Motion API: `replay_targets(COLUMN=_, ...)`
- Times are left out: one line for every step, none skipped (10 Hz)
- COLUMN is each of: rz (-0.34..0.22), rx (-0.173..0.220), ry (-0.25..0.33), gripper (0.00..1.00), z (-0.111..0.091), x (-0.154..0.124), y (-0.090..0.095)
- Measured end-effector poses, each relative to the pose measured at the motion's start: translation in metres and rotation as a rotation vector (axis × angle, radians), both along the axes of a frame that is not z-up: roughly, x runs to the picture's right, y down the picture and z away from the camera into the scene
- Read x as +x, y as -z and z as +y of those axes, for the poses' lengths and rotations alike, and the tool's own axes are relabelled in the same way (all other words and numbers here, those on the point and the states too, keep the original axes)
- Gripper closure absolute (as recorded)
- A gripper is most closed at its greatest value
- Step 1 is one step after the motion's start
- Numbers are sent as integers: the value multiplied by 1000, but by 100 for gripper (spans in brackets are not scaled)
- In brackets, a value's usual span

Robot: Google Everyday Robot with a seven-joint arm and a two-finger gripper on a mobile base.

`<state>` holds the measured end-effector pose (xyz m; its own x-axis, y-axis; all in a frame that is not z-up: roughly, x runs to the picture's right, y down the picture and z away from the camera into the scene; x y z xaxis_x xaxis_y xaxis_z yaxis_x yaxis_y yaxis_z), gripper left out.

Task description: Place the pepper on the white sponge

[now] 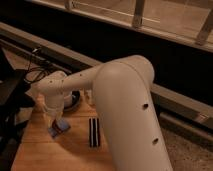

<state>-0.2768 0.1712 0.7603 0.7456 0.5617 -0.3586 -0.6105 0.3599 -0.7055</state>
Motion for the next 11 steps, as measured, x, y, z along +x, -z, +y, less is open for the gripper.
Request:
replay_targets(rz=-14, rx=-7, ry=-5, gripper=57, z=2, x=-5, y=-6)
replay_targets(rz=-20, rx=-11, ry=-7, gripper=47, z=4, x=-9, y=-11)
replay_targets(rz=-19, rx=-14, ry=-5, gripper=38, z=5, x=-11, y=-16)
replay_targets(rz=-12, rx=-13, ry=-1, gripper=35, z=6, x=-11, y=-20)
replay_targets(rz=11, rx=-14, ry=11, gripper=34, z=7, x=-8, y=-25)
replay_targets(rz=32, rx=-13, ry=16, gripper=34, z=7, x=-5, y=-28)
replay_targets(rz=60, rx=-11, ry=17, gripper=34, z=7, x=2, y=-32)
replay_targets(rz=87, rx=-8, ry=12, gripper=34, z=5, x=11, y=-36)
replay_targets(rz=107, rx=-1, ry=6, gripper=34, z=3, x=18, y=-37)
replay_targets(rz=113, rx=15, ry=-4, gripper=34, z=-3, x=20, y=-34)
replay_targets(rz=112, rx=37, ry=-15, gripper=34, z=-11, x=20, y=-29)
